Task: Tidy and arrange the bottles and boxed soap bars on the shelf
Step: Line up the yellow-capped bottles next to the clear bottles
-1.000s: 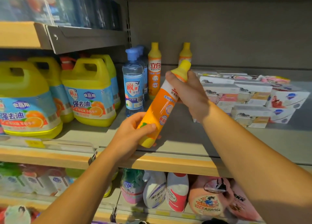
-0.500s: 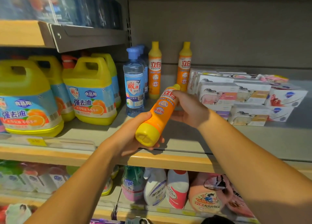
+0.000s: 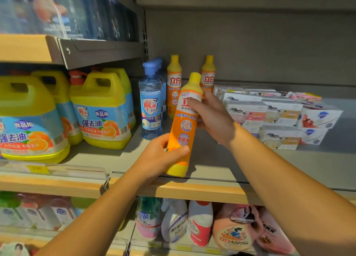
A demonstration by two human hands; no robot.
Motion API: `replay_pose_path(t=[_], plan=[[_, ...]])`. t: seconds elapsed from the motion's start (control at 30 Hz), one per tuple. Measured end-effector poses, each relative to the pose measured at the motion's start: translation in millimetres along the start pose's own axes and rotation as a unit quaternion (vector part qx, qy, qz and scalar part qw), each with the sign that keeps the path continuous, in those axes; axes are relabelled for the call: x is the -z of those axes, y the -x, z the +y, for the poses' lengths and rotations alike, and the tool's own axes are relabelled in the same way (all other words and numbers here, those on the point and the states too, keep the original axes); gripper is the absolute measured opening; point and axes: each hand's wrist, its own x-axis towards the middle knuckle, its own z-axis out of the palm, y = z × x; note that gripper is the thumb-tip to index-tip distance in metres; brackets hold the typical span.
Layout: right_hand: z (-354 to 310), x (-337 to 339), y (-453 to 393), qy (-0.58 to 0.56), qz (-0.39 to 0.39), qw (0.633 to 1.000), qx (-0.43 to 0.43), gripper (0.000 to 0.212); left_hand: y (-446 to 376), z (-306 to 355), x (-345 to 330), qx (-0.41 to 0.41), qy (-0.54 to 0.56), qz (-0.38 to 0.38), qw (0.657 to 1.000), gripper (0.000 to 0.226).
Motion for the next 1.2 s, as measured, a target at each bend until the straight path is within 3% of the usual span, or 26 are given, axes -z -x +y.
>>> replay_pose_path(t=[0.17,0.33,0.7,0.77,0.93,1.1,1.2], plan=[[-16.7,-0.9,10.2,0.106,-0.017,0.985,0.137,0.053,-7.5,-1.0,-3.6,-0.055,-0.127,0.053,0.989,0.046],[-17.9,-3.5,10.8,0.151,-0.042,0.971,0.182,0.069,-22.8,-5.3,-5.8,-0.072,-0.173,0.107,0.976,0.052],[-6.7,-2.7,12.0,0.186,-0.033,0.975,0.116,0.074,-30.0,-11.9,5.3,-0.043,-0.257,0.066,0.963,0.059],[3.3,0.0,19.2,0.223,-0.044,0.971,0.081,0.075,-24.6,-14.5,19.0,-0.048,-0.326,0.063,0.942,0.06],[43.6,-5.7,36.4,0.306,-0.017,0.952,0.004,0.073,-10.4,-24.3,52.3,-0.032,-0.526,0.073,0.847,0.057],[58.5,-17.4,20.4,0.328,0.043,0.943,0.045,0.053,-4.9,-33.6,54.8,-0.008,-0.567,0.043,0.823,0.045],[62.8,-15.5,-1.6,0.345,0.053,0.936,0.045,0.046,-4.6,-35.7,55.0,-0.007,-0.561,0.051,0.826,0.048]])
